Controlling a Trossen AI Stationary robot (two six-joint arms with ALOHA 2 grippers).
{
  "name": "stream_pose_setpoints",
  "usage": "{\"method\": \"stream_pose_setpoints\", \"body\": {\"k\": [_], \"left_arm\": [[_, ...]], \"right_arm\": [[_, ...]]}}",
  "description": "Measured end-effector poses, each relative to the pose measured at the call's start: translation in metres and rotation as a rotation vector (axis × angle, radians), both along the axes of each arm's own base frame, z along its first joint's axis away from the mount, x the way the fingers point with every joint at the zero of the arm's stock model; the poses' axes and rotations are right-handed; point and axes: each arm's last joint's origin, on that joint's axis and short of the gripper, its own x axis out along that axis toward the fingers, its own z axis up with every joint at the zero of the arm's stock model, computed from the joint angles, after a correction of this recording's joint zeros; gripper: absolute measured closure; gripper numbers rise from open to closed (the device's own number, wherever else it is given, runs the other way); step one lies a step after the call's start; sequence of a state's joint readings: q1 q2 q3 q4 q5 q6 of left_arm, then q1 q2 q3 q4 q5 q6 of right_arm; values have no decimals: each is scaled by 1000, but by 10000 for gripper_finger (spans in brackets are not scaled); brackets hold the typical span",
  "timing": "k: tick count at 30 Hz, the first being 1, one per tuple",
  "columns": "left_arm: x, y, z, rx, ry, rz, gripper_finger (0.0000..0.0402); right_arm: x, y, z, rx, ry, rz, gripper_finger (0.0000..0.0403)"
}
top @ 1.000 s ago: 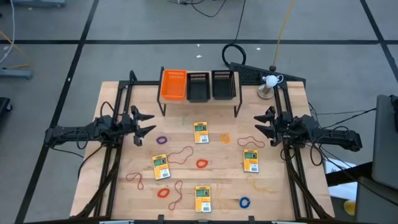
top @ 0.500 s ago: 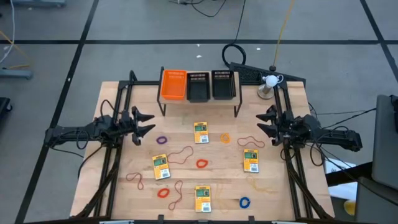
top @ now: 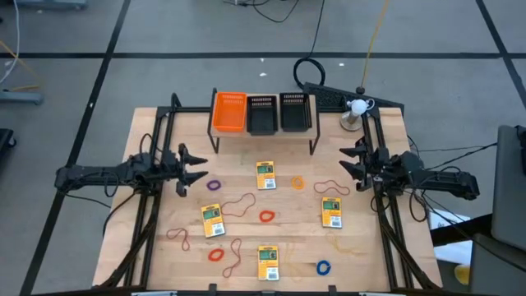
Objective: Pick & Place Office Desk Supplies
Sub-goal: Put the crayon box into the orange basket on the shelf
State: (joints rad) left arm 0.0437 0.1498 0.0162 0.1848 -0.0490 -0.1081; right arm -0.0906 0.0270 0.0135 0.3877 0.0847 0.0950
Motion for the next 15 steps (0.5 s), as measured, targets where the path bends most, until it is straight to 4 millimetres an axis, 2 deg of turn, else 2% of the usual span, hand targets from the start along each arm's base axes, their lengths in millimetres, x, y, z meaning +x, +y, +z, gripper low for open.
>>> {"method": "stream_pose_setpoints", "body": {"k": [3, 6, 8, 15], "left_arm": [[2, 0, -2, 8, 26, 4, 273], [4, 0, -3, 9, 39, 10, 355], [5, 1, -2, 24, 27, 24, 389], [9, 1, 2, 87, 0, 27, 369]], "right_arm": [[2, -2, -4, 33, 44, -52, 211], [5, -3, -7, 47, 82, -84, 211], [6, -4, -9, 51, 101, -96, 211], [12, -4, -14, 48, 170, -98, 211]]}}
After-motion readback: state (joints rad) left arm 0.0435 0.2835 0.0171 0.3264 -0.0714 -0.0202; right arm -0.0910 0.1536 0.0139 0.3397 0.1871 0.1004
